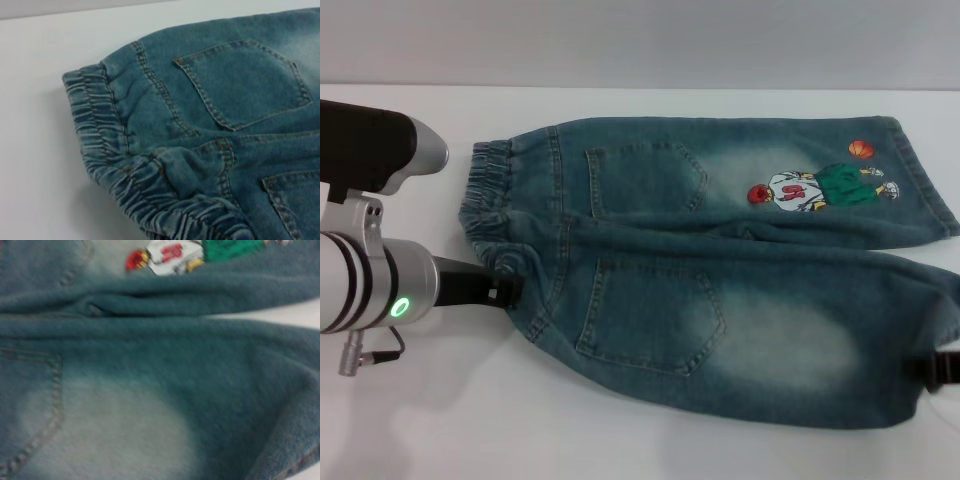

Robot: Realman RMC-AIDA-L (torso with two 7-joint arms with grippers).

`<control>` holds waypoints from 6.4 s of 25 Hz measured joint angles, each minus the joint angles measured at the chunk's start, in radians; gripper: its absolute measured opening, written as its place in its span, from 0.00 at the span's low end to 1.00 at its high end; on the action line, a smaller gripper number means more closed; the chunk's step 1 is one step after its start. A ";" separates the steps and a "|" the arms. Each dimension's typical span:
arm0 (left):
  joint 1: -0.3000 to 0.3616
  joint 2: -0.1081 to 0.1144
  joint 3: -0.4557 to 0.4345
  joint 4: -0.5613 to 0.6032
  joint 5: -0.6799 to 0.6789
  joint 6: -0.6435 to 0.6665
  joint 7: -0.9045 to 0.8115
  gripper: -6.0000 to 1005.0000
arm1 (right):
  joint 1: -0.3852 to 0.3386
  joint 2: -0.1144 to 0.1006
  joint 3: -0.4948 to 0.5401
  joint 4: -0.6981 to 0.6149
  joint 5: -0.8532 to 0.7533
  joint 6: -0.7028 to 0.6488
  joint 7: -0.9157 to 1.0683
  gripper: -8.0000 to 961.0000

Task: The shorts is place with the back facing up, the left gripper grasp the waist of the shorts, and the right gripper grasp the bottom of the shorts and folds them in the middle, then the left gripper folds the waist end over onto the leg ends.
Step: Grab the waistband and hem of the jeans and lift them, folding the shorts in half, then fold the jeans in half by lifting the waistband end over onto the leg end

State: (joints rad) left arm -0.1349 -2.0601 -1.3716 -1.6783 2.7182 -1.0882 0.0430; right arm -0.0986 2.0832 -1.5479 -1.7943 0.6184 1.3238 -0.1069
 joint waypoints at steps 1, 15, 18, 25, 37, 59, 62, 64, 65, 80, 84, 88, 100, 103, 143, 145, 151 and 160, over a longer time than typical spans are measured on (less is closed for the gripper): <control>0.000 0.000 -0.001 0.000 0.000 0.001 0.000 0.19 | -0.001 0.000 0.004 -0.001 0.021 -0.016 -0.013 0.11; 0.021 0.002 -0.041 -0.005 -0.002 0.163 -0.009 0.19 | -0.004 0.000 0.029 0.012 0.106 -0.339 -0.183 0.05; 0.021 0.002 -0.049 -0.005 -0.004 0.210 -0.009 0.19 | -0.001 0.000 0.030 0.019 0.109 -0.409 -0.206 0.05; 0.015 0.001 -0.058 0.024 -0.029 0.323 -0.012 0.19 | -0.009 0.002 0.022 0.061 0.169 -0.581 -0.261 0.06; 0.005 0.000 -0.049 0.131 -0.072 0.583 -0.012 0.19 | -0.006 0.000 0.039 0.260 0.597 -0.835 -0.607 0.06; -0.161 0.000 -0.048 0.367 -0.133 0.723 -0.008 0.22 | 0.090 -0.004 0.022 0.440 0.862 -1.150 -0.895 0.06; -0.200 0.000 -0.042 0.448 -0.133 0.795 -0.005 0.23 | 0.140 -0.007 0.035 0.505 0.861 -1.157 -0.904 0.06; -0.237 -0.001 -0.042 0.520 -0.133 0.847 -0.010 0.23 | 0.199 -0.010 0.064 0.586 0.858 -1.157 -0.917 0.06; -0.255 -0.001 -0.043 0.553 -0.134 0.871 -0.014 0.24 | 0.224 -0.011 0.086 0.624 0.858 -1.160 -0.931 0.06; -0.367 0.001 -0.060 0.729 -0.132 0.943 -0.008 0.70 | 0.338 -0.003 0.160 0.713 0.862 -1.094 -1.113 0.54; -0.365 0.003 -0.106 0.728 -0.125 0.830 -0.003 0.76 | 0.314 -0.001 0.071 0.668 0.883 -1.077 -1.140 0.63; -0.360 0.005 -0.140 0.731 -0.109 0.731 0.000 0.82 | 0.291 -0.003 0.027 0.642 0.918 -1.078 -1.141 0.70; -0.349 0.005 -0.152 0.740 -0.068 0.670 0.001 0.83 | 0.239 -0.003 -0.025 0.591 0.930 -1.072 -1.141 0.70; -0.349 0.005 -0.148 0.741 -0.068 0.670 0.002 0.82 | 0.238 -0.001 -0.027 0.590 0.930 -1.064 -1.139 0.69; -0.371 -0.003 -0.076 0.773 -0.083 0.722 0.010 0.32 | 0.230 -0.006 -0.013 0.588 0.933 -1.045 -1.132 0.64; -0.370 -0.003 -0.075 0.763 -0.083 0.715 0.006 0.28 | 0.230 -0.006 -0.012 0.588 0.933 -1.040 -1.132 0.64; -0.344 -0.003 -0.075 0.705 -0.091 0.689 0.004 0.20 | 0.227 -0.006 -0.011 0.589 0.932 -1.035 -1.132 0.63; -0.279 -0.001 -0.075 0.554 -0.092 0.628 0.011 0.07 | 0.230 -0.005 -0.021 0.593 0.932 -1.025 -1.135 0.62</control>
State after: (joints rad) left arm -0.4140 -2.0608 -1.4465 -1.1239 2.6261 -0.4599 0.0543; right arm 0.1313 2.0777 -1.5694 -1.2012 1.5507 0.2989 -1.2423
